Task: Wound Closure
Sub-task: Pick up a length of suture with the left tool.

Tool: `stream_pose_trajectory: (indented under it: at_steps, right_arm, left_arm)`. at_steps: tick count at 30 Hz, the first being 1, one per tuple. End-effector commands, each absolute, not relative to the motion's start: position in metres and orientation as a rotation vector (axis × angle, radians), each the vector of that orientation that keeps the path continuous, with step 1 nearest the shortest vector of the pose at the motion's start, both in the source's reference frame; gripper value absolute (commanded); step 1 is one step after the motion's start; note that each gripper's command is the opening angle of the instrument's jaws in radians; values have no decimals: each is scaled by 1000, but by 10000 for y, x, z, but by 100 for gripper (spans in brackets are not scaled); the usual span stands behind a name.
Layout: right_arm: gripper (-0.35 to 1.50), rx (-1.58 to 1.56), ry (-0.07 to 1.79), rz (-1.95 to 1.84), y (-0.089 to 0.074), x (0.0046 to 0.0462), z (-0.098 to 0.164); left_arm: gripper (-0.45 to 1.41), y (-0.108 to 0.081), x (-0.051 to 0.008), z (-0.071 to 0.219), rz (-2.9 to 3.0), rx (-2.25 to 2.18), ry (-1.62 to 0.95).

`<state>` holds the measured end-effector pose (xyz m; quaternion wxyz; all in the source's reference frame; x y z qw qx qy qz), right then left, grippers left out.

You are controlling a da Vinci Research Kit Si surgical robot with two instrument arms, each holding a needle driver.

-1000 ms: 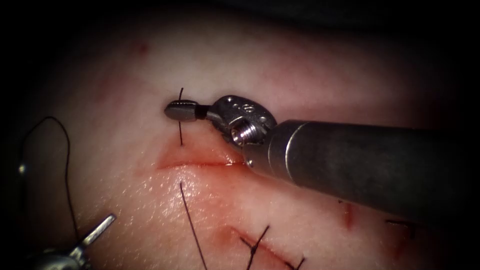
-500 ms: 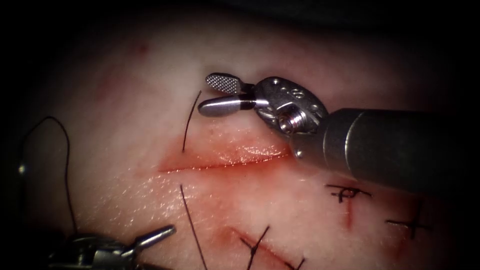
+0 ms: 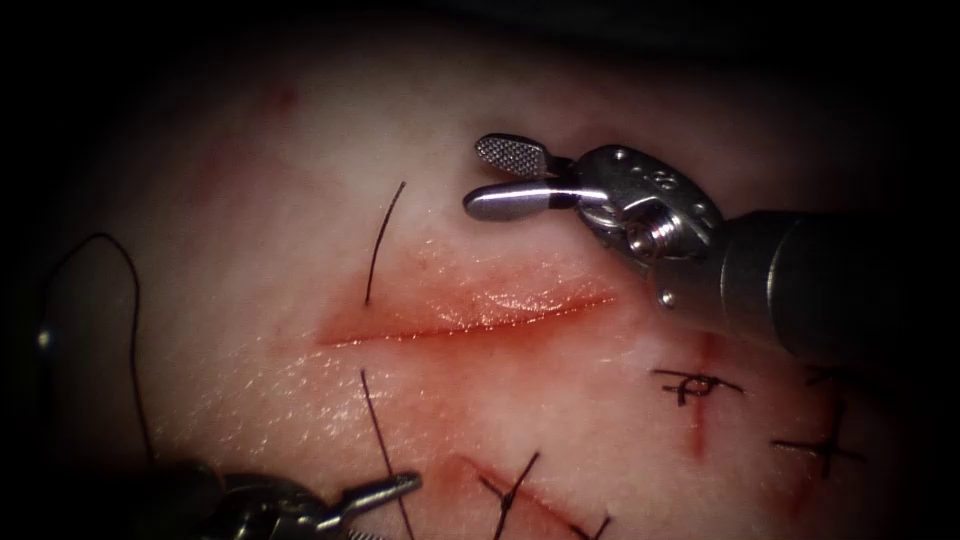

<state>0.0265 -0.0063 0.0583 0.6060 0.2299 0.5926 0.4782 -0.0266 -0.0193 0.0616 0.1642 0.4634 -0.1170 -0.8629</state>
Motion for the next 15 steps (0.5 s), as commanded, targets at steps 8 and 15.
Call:
stream_pose_trajectory:
  at_steps: [8,15]
  right_arm:
    - [110,526,1374,1094,-70,278,592]
    - [108,523,1375,1089,-75,279,594]
  left_arm:
    - [46,-208,-290,623,-2442,1300,-334]
    - [37,-218,-305,623,-2397,1323,-314]
